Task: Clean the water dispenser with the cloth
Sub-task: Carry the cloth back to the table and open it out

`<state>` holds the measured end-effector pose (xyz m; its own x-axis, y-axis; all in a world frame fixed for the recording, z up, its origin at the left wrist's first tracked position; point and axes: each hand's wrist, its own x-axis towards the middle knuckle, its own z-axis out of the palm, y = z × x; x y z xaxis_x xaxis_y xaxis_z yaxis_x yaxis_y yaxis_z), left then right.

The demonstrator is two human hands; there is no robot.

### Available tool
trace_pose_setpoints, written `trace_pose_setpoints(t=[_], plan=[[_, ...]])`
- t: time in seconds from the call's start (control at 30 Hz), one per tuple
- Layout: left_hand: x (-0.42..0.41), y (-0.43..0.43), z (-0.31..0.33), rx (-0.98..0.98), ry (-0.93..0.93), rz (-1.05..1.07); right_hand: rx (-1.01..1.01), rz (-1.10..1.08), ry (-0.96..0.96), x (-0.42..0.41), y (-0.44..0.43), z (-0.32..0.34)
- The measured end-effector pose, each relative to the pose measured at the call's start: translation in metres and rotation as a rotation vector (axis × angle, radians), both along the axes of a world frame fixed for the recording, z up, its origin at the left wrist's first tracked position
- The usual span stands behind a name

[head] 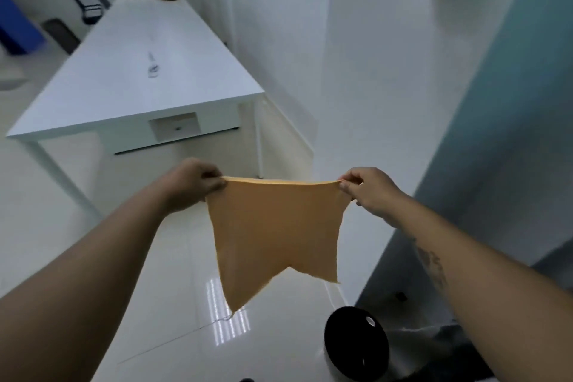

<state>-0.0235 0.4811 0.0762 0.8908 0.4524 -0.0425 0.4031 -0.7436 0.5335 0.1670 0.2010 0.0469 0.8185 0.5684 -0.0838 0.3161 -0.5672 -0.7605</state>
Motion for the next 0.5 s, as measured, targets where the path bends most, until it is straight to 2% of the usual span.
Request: trace_pose_setpoints(t=[0.1,0.2,0.5], plan=[[-0.009,0.061,-0.005,-0.161,-0.104,0.145,0.018,0.015,0.015,0.014,0.07,0.002],[-0.009,0.123,-0.006,-0.244,-0.171,0.259,0.035,0.014,0.008,0.032,0.145,0.007],[0.043,0.273,0.001,-0.184,-0.201,0.363,0.046,0.113,0.014,0.106,0.314,0.023]])
